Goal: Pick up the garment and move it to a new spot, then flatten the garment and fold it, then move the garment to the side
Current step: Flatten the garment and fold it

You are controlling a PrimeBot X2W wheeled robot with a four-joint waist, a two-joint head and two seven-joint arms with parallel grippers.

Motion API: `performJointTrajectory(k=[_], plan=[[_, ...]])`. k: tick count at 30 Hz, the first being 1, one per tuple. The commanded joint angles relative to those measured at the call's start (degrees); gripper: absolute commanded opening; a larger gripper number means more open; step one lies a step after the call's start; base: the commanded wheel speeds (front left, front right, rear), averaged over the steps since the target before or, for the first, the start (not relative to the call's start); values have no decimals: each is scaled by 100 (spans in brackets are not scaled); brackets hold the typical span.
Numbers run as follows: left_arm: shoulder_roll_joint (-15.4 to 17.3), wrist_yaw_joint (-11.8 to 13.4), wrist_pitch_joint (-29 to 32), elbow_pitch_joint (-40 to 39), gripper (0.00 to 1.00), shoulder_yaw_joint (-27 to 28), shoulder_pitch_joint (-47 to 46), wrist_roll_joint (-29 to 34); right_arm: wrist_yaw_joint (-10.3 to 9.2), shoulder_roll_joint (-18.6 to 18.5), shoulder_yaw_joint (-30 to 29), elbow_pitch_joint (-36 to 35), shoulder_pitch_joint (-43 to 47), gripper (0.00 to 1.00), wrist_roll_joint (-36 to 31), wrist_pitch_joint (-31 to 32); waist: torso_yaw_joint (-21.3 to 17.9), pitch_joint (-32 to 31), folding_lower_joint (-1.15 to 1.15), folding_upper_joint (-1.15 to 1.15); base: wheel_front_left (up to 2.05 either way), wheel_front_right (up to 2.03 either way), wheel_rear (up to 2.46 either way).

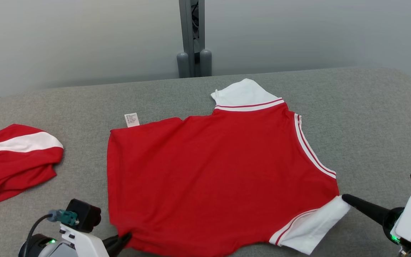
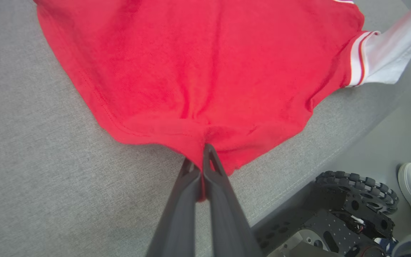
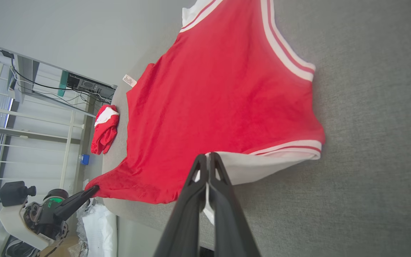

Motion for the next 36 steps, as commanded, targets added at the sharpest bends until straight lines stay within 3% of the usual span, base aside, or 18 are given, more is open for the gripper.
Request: performJointTrajectory(k=[1, 12, 24, 36], plan=[[-6, 33, -2, 28, 0, 53, -130, -23, 3, 17, -52, -36, -83, 0, -42, -5, 15, 36, 0, 0, 0, 0, 0], [-418, 240, -103, 338, 0, 383, -275, -569, 3, 252, -351, 189, -719, 0, -419, -293, 65, 299, 0, 0, 0, 0, 0], [-803, 373, -352, 808, 0, 634, -408, -877, 3, 149, -385, 722, -1041, 0, -706, -768, 113, 434, 0, 0, 0, 0, 0], [-814, 346, -331, 1061, 0, 587, -601, -802, 3, 5, -239, 1271, -1382, 0, -820, -1398, 192, 610, 0, 0, 0, 0, 0]])
